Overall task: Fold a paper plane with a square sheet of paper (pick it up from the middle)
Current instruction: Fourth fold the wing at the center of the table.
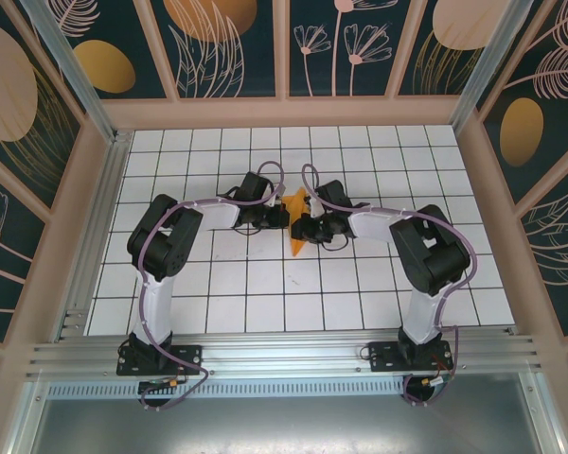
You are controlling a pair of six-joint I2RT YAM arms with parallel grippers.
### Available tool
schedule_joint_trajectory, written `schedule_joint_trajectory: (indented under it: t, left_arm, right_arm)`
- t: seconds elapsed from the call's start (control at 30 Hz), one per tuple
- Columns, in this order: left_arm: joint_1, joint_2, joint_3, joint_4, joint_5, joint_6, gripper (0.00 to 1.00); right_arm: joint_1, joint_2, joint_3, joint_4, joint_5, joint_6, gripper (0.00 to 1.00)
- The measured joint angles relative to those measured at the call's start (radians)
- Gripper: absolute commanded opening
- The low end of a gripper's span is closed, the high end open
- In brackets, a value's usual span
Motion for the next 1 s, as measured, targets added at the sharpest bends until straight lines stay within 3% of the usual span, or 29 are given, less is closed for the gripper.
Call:
schedule_joint_trajectory:
  t: [1.0]
  left_arm:
    - [-0.016, -0.005, 0.013, -0.027, -0.045, -0.027, 0.00]
  right_arm:
    - [-0.005, -0.017, -0.015, 0.006, -0.023, -0.004, 0.22]
